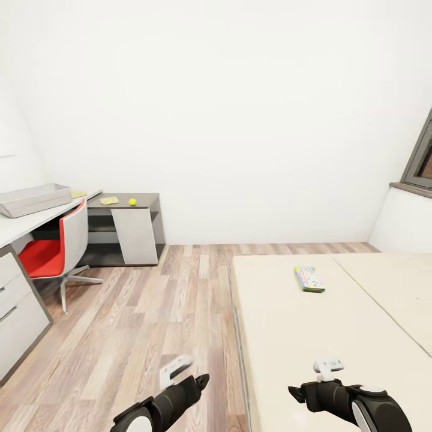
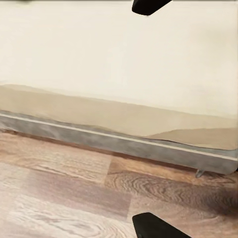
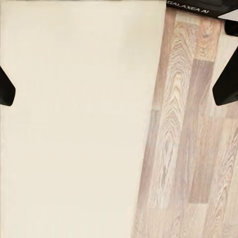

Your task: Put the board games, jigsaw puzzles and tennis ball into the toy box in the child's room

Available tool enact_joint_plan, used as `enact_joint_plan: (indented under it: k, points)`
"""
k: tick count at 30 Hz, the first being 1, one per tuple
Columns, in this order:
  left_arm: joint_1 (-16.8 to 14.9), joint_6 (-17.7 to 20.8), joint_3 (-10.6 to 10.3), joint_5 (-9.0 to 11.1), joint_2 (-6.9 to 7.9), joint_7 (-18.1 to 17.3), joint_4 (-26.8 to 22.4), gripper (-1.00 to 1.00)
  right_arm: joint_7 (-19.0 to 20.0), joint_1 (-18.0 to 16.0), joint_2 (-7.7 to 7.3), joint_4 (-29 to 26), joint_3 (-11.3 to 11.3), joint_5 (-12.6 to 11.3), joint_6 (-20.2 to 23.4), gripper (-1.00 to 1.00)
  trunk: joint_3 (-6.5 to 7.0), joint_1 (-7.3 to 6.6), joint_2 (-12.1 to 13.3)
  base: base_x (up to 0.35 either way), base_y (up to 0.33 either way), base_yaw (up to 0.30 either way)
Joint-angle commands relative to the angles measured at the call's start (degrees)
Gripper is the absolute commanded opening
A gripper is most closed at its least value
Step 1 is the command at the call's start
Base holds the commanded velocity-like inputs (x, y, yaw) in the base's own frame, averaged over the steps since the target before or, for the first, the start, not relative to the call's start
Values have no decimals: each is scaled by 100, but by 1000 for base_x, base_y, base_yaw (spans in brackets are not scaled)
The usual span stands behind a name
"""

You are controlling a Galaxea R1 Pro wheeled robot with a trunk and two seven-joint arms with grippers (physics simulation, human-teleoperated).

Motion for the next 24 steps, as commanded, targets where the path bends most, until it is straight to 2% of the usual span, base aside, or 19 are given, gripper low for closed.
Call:
enact_joint_plan:
  k: [1,10,24]
  points:
    - [-4,6,-1,60,-2,57,-9,100,15,-4,-1,-3,-3,-6,27,100,-6,0,-3,0,-275,0]
    - [-1,6,-1,62,-2,51,-9,100,15,-4,3,-3,-1,-6,29,100,-6,0,-3,0,-193,0]
    - [-2,6,0,60,3,39,-9,100,15,-4,9,-9,-2,-6,28,100,-6,0,-3,0,-47,21]
